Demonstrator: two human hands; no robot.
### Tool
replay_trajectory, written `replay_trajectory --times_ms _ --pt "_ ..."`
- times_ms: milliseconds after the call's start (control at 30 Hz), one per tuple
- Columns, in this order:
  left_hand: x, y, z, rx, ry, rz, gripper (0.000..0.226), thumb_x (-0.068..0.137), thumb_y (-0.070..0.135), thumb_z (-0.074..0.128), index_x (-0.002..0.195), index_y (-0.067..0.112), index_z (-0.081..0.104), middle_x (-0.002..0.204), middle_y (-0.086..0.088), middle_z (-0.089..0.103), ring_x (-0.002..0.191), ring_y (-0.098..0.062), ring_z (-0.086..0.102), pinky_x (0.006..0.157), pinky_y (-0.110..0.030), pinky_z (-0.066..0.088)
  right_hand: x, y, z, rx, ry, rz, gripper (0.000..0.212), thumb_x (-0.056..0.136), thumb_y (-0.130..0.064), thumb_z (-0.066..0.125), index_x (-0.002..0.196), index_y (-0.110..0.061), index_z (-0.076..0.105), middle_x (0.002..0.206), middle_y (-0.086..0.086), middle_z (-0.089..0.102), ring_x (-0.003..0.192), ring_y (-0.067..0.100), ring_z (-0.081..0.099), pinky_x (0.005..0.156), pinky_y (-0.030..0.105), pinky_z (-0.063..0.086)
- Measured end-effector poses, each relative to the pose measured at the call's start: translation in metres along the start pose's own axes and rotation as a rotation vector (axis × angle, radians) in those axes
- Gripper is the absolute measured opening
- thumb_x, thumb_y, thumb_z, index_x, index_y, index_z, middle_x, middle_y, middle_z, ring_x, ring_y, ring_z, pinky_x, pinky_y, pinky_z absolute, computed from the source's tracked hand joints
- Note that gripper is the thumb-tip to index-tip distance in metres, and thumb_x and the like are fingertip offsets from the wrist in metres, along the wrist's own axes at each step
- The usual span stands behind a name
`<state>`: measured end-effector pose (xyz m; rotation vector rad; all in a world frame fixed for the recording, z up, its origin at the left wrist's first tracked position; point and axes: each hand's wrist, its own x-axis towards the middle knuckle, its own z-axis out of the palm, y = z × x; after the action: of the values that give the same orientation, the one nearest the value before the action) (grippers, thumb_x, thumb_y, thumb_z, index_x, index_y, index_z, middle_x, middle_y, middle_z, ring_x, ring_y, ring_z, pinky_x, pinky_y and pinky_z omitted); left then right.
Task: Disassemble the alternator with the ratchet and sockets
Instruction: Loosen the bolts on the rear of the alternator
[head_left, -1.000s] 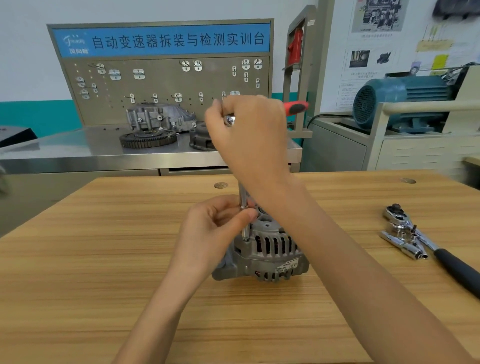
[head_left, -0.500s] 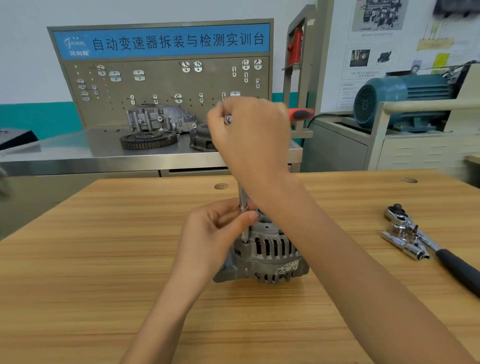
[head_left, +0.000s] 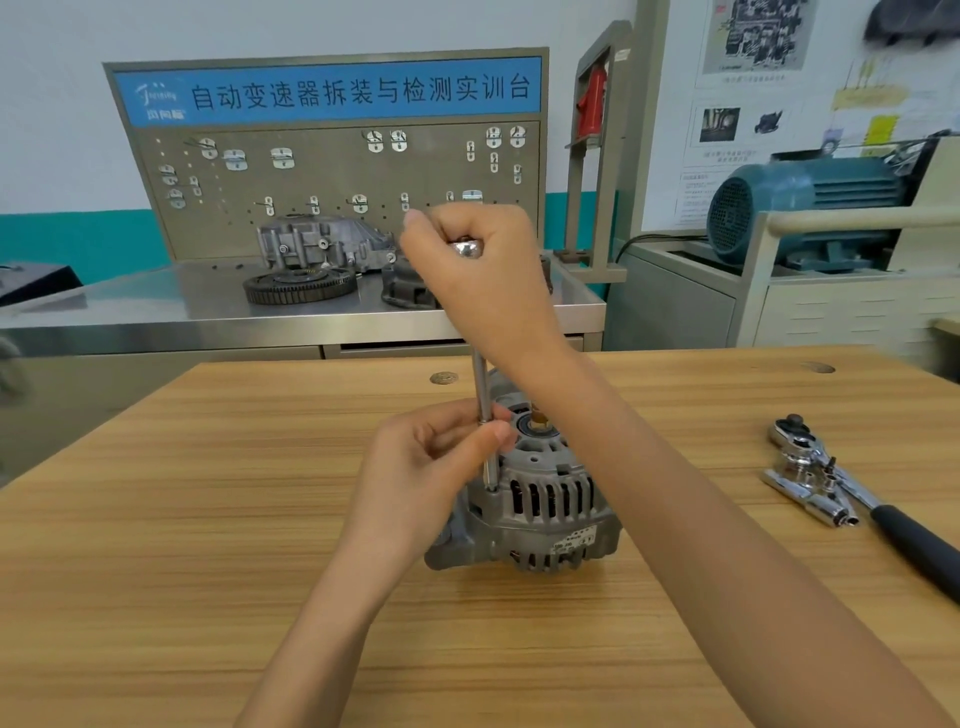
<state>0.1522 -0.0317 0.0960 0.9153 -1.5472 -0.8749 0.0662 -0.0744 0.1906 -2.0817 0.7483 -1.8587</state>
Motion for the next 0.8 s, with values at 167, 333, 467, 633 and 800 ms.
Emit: replay_trajectory --times_ms 167,333,467,633,800 --pt "-0.001 -0.001 0.005 0.01 0.062 0.038 0.019 0.084 0.014 0.068 0.087 0.032 0.073 0.079 0.011 0.075 0.08 0.003 0.069 0.068 -0.012 0.051 -0.007 -0.01 0.006 -0.957 0.197 -0.045 0.032 0.095 -0.027 0.041 0.068 -0.022 0.058 0.057 -0.007 0.041 0.063 0.016 0.04 0.069 0.029 0.021" --pt "0.0 0.001 0.001 0.033 0.042 0.007 0.009 0.083 0.019 0.069 0.086 0.026 0.073 0.08 0.006 0.075 0.08 -0.006 0.07 0.071 -0.015 0.054 0.0 -0.003 -0.001 -0.294 0.055 -0.014 0.047 0.091 -0.013 0.053 0.048 -0.018 0.033 0.045 -0.004 0.025 0.05 0.011 0.029 0.06 0.025 0.028" --pt "-0.001 0.005 0.003 0.042 -0.034 0.007 0.019 0.086 0.017 0.065 0.096 0.033 0.068 0.089 0.011 0.075 0.091 0.0 0.069 0.079 -0.013 0.052 -0.002 -0.003 -0.006 0.088 -0.014 0.025 0.045 0.093 -0.003 0.051 0.049 -0.005 0.038 0.049 0.006 0.026 0.051 0.01 0.027 0.054 0.018 0.028" --pt "0.0 0.004 0.007 0.07 0.034 0.019 0.019 0.084 0.016 0.068 0.089 0.034 0.07 0.082 0.015 0.074 0.083 0.005 0.068 0.071 -0.011 0.05 -0.006 -0.001 -0.005 -0.343 0.11 -0.047 0.043 0.093 -0.013 0.05 0.05 -0.01 0.047 0.046 0.001 0.036 0.049 0.013 0.035 0.061 0.027 0.037" --pt "0.002 0.001 0.01 0.097 0.09 0.04 0.013 0.081 0.018 0.07 0.089 0.029 0.072 0.077 0.014 0.074 0.07 0.007 0.065 0.062 -0.005 0.044 -0.009 -0.007 -0.003 -0.89 0.192 -0.032 0.035 0.097 -0.028 0.04 0.064 -0.019 0.051 0.057 -0.008 0.042 0.063 0.017 0.045 0.074 0.032 0.03"
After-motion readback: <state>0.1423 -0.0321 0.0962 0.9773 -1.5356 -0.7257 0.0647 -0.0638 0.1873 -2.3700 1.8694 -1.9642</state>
